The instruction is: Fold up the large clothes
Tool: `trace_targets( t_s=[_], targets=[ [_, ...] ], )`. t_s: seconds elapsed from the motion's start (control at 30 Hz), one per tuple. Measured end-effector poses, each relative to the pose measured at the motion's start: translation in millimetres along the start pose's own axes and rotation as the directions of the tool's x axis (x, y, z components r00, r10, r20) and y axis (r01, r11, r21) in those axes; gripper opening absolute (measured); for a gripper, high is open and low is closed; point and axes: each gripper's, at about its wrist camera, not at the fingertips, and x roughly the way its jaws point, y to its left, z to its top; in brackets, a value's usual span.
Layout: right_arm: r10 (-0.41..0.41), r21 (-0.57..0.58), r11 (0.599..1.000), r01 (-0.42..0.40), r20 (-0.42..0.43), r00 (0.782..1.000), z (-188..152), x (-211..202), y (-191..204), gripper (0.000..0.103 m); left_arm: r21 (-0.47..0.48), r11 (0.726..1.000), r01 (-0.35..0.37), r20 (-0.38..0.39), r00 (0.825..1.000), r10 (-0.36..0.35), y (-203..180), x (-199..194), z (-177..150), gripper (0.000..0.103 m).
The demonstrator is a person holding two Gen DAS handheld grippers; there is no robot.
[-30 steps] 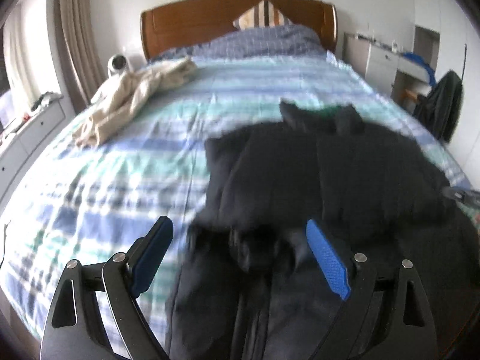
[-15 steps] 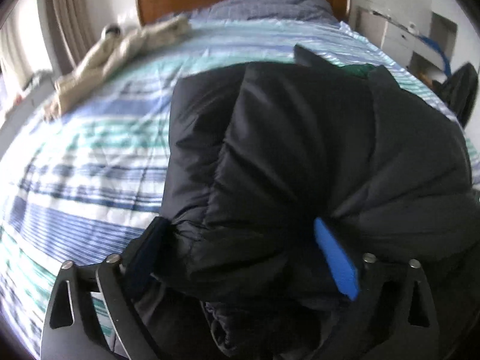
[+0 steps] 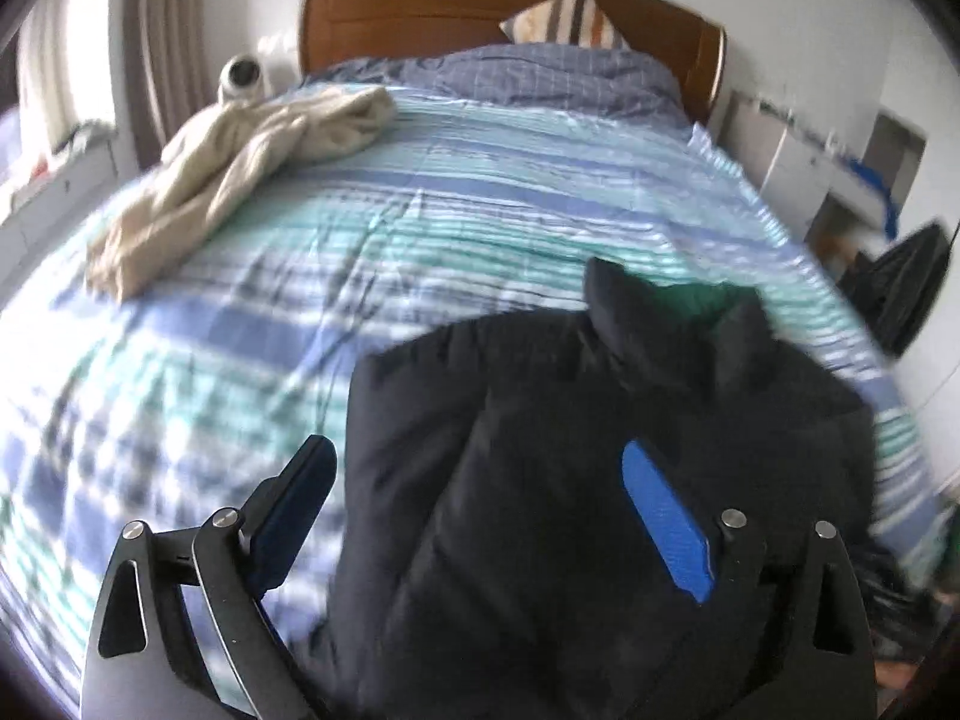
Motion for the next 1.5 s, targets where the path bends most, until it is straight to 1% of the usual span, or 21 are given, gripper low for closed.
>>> trace_targets(
  t_s=[0.07, 0.13, 0.17, 0.23, 0.27, 0.43, 0.5, 0.57, 0.67, 0.7, 0.77, 0.8, 0.87, 1.0, 1.03, 1.13, 1.2, 1.3, 1.37, 1.43, 1.5],
  targets=[
    [0.0, 0.0, 1.0, 0.0, 0.003, 1.0, 0, 0, 0, 0.064, 0.014, 0.999, -0.045, -0.066, 0.997, 0.046, -4, 33, 0, 0.098],
    [-0.002, -0.002, 1.0, 0.002, 0.006, 1.0, -4, -3, -1, 0.064, -0.03, 0.997, -0.067, -0.182, 0.982, 0.06, 7, 78, -12, 0.103],
    [0.001, -0.002, 1.0, -0.001, 0.007, 1.0, -4, -3, -1, 0.064, -0.083, 0.996, -0.037, -0.214, 0.977, 0.018, 16, 92, -20, 0.103],
    [0.011, 0.003, 1.0, -0.011, 0.011, 1.0, -3, -2, -1, 0.064, -0.233, 0.972, 0.04, -0.218, 0.971, -0.093, 36, 104, -32, 0.103],
    [0.018, 0.007, 1.0, -0.018, 0.011, 1.0, -4, -2, -2, 0.064, -0.242, 0.969, 0.05, -0.217, 0.97, -0.105, 39, 105, -33, 0.103],
    [0.04, 0.023, 0.999, -0.04, 0.027, 0.999, -5, -1, -7, 0.064, -0.154, 0.988, -0.008, -0.231, 0.972, -0.028, 27, 86, -32, 0.103],
    [0.05, 0.031, 0.998, -0.051, 0.033, 0.998, -5, -2, -9, 0.064, -0.132, 0.991, -0.021, -0.19, 0.982, -0.005, 23, 59, -32, 0.1],
    [0.054, 0.035, 0.998, -0.055, 0.033, 0.998, -6, -2, -11, 0.064, -0.12, 0.992, 0.03, -0.134, 0.99, -0.046, 20, 33, -31, 0.101],
    [0.054, 0.035, 0.998, -0.056, 0.034, 0.998, -6, -2, -11, 0.064, -0.026, 0.997, 0.069, -0.065, 0.995, -0.071, 3, -3, -50, 0.102],
    [0.055, 0.035, 0.998, -0.056, 0.035, 0.998, -6, -3, -12, 0.064, 0.017, 0.997, 0.072, -0.064, 0.995, -0.071, -2, -5, -59, 0.102],
    [0.054, 0.035, 0.998, -0.056, 0.037, 0.998, -6, -3, -12, 0.064, 0.096, 0.994, 0.048, -0.089, 0.995, -0.04, -14, 13, -72, 0.103],
    [0.055, 0.035, 0.998, -0.056, 0.037, 0.998, -6, -3, -11, 0.064, 0.106, 0.993, 0.052, -0.083, 0.996, -0.043, -14, 20, -80, 0.103],
    [0.053, 0.034, 0.998, -0.054, 0.038, 0.998, -6, -3, -10, 0.064, 0.077, 0.995, 0.067, -0.066, 0.996, -0.062, -9, 22, -82, 0.103],
    [0.05, 0.031, 0.998, -0.051, 0.037, 0.998, -6, -3, -11, 0.064, 0.089, 0.995, 0.035, -0.084, 0.996, -0.028, -11, 10, -77, 0.102],
    [0.052, 0.033, 0.998, -0.053, 0.038, 0.998, -6, -3, -10, 0.064, 0.086, 0.995, 0.043, -0.077, 0.996, -0.036, -12, -1, -77, 0.102],
    [0.057, 0.036, 0.998, -0.059, 0.041, 0.998, -7, -3, -10, 0.064, 0.097, 0.988, 0.118, -0.022, 0.993, -0.117, -19, -32, -85, 0.102],
    [0.058, 0.037, 0.998, -0.06, 0.043, 0.997, -7, -3, -10, 0.064, 0.127, 0.984, 0.122, -0.01, 0.992, -0.122, -28, -40, -91, 0.102],
    [0.057, 0.037, 0.998, -0.059, 0.042, 0.997, -7, -3, -10, 0.064, 0.178, 0.979, 0.103, -0.067, 0.994, -0.092, -41, -15, -109, 0.102],
    [0.053, 0.035, 0.998, -0.055, 0.041, 0.998, -7, -3, -10, 0.064, 0.159, 0.98, 0.117, -0.063, 0.992, -0.108, -39, -7, -113, 0.103],
    [0.041, 0.025, 0.999, -0.042, 0.04, 0.998, -7, -3, -8, 0.064, 0.139, 0.983, 0.12, -0.07, 0.991, -0.111, -35, -11, -110, 0.103],
    [0.022, 0.013, 1.0, -0.022, 0.04, 0.999, -6, -5, -4, 0.064, 0.113, 0.986, 0.126, -0.073, 0.99, -0.118, -25, -29, -110, 0.102]
  ],
)
